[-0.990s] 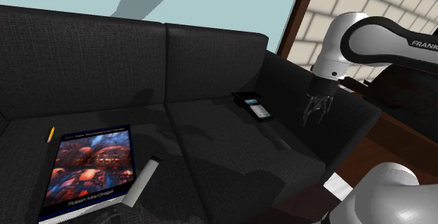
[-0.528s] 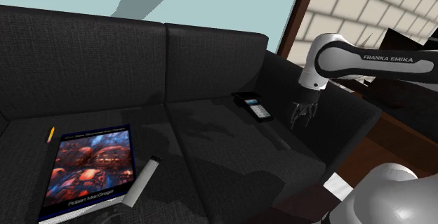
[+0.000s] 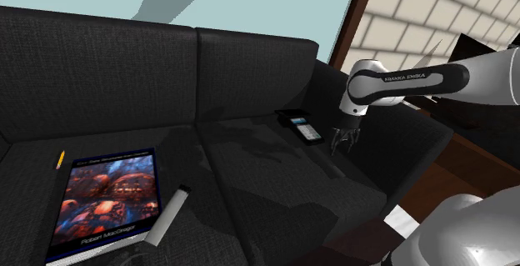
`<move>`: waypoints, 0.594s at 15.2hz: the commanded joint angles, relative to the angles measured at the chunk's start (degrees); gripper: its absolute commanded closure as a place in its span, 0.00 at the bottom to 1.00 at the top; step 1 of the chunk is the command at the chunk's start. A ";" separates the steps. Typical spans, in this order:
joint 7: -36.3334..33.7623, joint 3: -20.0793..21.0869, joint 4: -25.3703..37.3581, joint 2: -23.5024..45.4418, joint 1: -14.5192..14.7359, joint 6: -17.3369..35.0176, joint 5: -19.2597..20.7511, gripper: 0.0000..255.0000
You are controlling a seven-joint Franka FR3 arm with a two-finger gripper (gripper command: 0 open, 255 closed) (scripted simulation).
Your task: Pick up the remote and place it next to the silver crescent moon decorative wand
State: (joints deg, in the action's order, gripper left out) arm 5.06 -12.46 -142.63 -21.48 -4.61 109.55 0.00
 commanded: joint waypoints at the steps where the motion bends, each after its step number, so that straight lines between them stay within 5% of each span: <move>1: 1.77 -1.29 1.19 4.05 -0.41 2.83 0.21 0.00; 5: 5.10 -3.29 4.37 12.99 -0.86 8.27 -0.70 0.00; 9: 5.62 -3.43 3.08 14.65 -0.86 11.14 -1.13 0.00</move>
State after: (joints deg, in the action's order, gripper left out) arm 10.60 -15.88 -139.21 -7.24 -5.52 119.91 -1.01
